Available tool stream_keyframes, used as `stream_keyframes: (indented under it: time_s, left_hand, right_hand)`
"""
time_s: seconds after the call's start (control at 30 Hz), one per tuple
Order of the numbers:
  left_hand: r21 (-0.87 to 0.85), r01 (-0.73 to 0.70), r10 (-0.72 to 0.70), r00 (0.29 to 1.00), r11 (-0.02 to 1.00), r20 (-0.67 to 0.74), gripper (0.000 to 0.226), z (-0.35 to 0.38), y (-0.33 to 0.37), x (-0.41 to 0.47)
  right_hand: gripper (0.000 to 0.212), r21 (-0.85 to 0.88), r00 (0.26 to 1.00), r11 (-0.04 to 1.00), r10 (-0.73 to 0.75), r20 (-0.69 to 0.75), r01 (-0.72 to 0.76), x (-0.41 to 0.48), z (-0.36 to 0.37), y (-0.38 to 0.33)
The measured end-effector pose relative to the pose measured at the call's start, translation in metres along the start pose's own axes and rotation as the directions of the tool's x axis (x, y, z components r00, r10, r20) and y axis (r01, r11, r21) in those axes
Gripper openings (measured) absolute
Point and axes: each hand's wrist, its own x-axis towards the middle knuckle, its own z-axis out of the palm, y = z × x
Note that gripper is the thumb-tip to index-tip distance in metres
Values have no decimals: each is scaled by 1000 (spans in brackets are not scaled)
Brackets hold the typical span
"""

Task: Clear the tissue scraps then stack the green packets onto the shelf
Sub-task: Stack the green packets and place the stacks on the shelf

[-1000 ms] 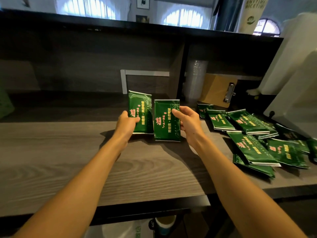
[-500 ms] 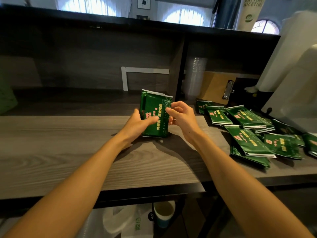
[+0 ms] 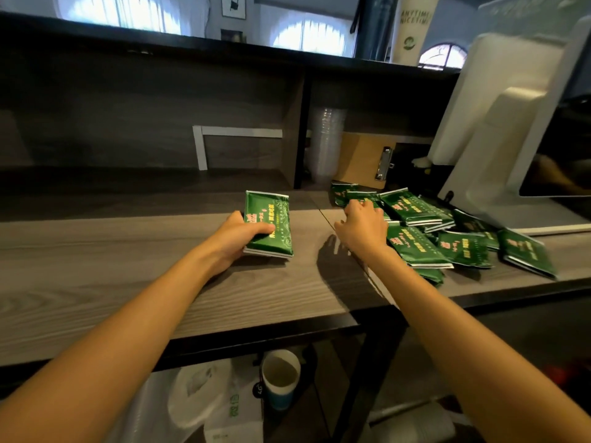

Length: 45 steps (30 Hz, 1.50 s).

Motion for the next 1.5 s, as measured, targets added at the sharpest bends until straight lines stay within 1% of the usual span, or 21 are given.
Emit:
stream_keyframes:
  time_s: [0.03,0.1,0.17,0.23,0.33,0.43,0.47,0.57,0.67,0.77,0.9,1.03,1.1,1.17,1.23,1.3,1.33,1.4,1.43,1.47,1.5]
  left_hand:
    - [12,7,-7,1000,1000,18,46,7,1,-1]
    - [24,19,-20,998,1000,52,46,23,5,-3]
    - [15,21,-22,997,1000,77,42,38,10,-5]
    - [13,23,-24,997,1000,73,39,49,12,-6]
    - [23,25,-26,999,999,42,41,58,6,-6]
    - [-54,53,-54,998,997,-13,22,56,1,-9]
    - [-75,50,-54,998,996,-43,19,54,1,-9]
    - [-64,12,-21,989,998,-145,25,43,5,-6]
    - [-28,-16,9,975,999,-224,30,27,8,0]
    - [1,-50,48,956,999,-288,30,12,7,6]
    - [-13,-64,57,947,998,-318,32,1,1,9]
    - [-7,-81,74,938,997,-338,32,-4,-2,15]
    - [-20,-83,71,936,996,-345,32,-5,-1,18]
    - [-26,-74,60,932,997,-356,29,-6,-1,19]
    - [-38,-73,53,926,997,-374,26,-7,-2,20]
    - [-60,-70,42,925,996,-378,23,-7,-1,20]
    - [-69,-69,38,925,995,-378,22,-7,-1,21]
    - [-71,-69,37,925,995,-379,21,-7,-2,21]
    - [-56,-70,44,923,996,-382,21,-7,-2,21]
    - [-35,-71,52,922,997,-383,21,-7,-2,22]
    - [-17,-68,56,925,998,-376,21,-7,-2,22]
  right_hand:
    - [48,-123,999,992,43,16,-41,-1,-1,9]
    - [59,-241,985,962,154,84,-129,-4,-5,23]
    - [64,-268,954,940,259,153,-212,-6,-5,34]
    - [64,-259,926,933,309,216,-251,-7,-6,38]
    - [57,-236,928,951,262,267,-201,-7,-5,34]
    - [48,-188,947,981,98,307,-41,-10,0,22]
    - [44,-153,948,988,28,316,21,-12,2,17]
    - [38,5,936,988,-146,320,152,-15,5,2]
    - [42,175,919,969,-226,323,177,-13,6,-13]
    - [50,239,919,960,-223,324,148,-7,6,-23]
    - [64,114,942,990,-110,317,78,4,10,-23]
    - [73,120,967,992,-79,241,51,10,15,-20]
    - [75,95,969,995,-36,245,13,12,13,-22]
    - [71,101,952,993,20,304,-53,17,9,-26]
    - [57,178,932,978,37,362,-108,24,6,-29]
    - [42,357,932,918,35,361,-173,30,8,-32]
    - [33,481,934,851,31,356,-211,33,11,-34]
    - [11,729,931,617,17,366,-298,32,14,-38]
    - [15,811,922,474,5,386,-342,31,16,-40]
    - [24,857,913,355,-18,407,-374,32,18,-41]
    - [36,882,909,267,-47,414,-388,33,19,-41]
